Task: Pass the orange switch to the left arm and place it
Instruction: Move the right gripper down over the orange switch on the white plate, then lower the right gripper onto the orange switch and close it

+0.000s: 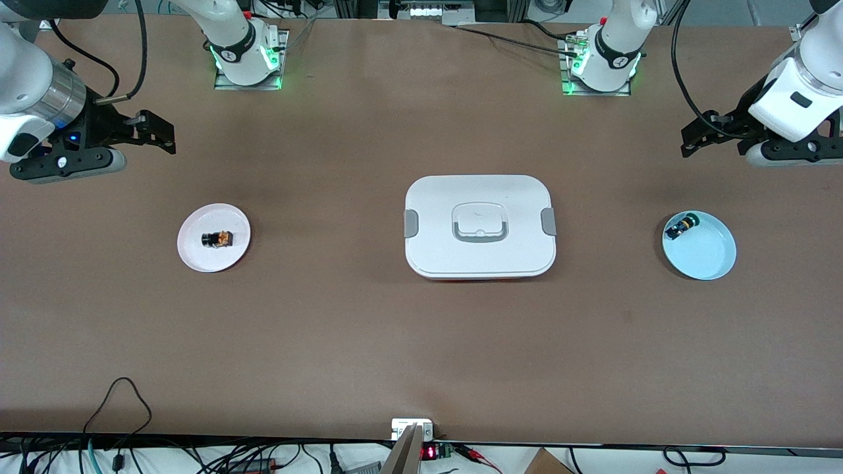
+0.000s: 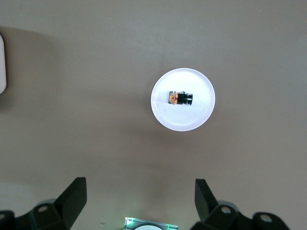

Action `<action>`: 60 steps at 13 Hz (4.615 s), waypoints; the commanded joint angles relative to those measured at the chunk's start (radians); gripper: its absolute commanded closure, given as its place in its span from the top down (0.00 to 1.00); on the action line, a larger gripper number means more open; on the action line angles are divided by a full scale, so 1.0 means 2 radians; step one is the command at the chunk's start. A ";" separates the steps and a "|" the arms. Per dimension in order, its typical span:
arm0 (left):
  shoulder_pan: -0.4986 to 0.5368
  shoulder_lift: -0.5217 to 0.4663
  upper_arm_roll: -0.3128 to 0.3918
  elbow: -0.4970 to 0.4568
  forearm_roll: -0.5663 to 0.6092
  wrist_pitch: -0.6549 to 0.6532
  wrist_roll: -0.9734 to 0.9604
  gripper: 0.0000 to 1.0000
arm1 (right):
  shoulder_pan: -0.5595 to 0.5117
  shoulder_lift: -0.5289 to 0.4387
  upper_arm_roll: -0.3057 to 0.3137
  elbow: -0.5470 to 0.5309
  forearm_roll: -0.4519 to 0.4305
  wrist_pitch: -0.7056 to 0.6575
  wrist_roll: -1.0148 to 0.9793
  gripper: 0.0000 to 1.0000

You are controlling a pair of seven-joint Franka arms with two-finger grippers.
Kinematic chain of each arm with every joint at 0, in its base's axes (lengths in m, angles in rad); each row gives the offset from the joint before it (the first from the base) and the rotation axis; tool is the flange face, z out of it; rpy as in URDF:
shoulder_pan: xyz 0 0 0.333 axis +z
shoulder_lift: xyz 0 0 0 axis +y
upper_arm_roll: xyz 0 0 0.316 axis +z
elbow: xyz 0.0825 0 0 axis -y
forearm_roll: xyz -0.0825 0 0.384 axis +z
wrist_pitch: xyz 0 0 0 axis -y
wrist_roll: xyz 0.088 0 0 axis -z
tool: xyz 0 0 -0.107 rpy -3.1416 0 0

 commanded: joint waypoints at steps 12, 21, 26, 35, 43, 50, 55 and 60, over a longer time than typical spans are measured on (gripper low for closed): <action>-0.005 -0.003 0.000 0.005 0.010 -0.005 -0.005 1.00 | -0.008 0.116 0.000 0.003 -0.057 0.019 0.002 1.00; -0.007 0.002 0.000 0.007 0.010 -0.005 -0.005 1.00 | -0.047 0.167 0.001 -0.156 -0.075 0.308 -0.001 1.00; -0.007 0.002 0.000 0.007 0.010 -0.005 -0.005 1.00 | -0.046 0.180 0.002 -0.185 -0.074 0.325 0.004 1.00; -0.004 0.003 0.001 0.018 0.009 -0.007 -0.004 1.00 | -0.053 0.205 0.002 -0.219 -0.052 0.399 0.004 1.00; -0.005 0.007 0.001 0.019 0.009 -0.005 -0.005 1.00 | -0.060 0.212 0.002 -0.264 -0.045 0.481 0.005 1.00; -0.004 0.007 0.001 0.019 0.009 -0.005 -0.005 1.00 | -0.059 0.211 0.003 -0.266 -0.045 0.479 0.028 1.00; -0.004 0.007 0.001 0.019 0.009 -0.005 -0.005 1.00 | -0.059 0.212 0.003 -0.266 -0.045 0.479 0.021 0.67; -0.006 0.007 0.000 0.019 0.009 -0.006 -0.005 1.00 | -0.063 0.209 0.006 -0.261 -0.040 0.455 0.024 0.31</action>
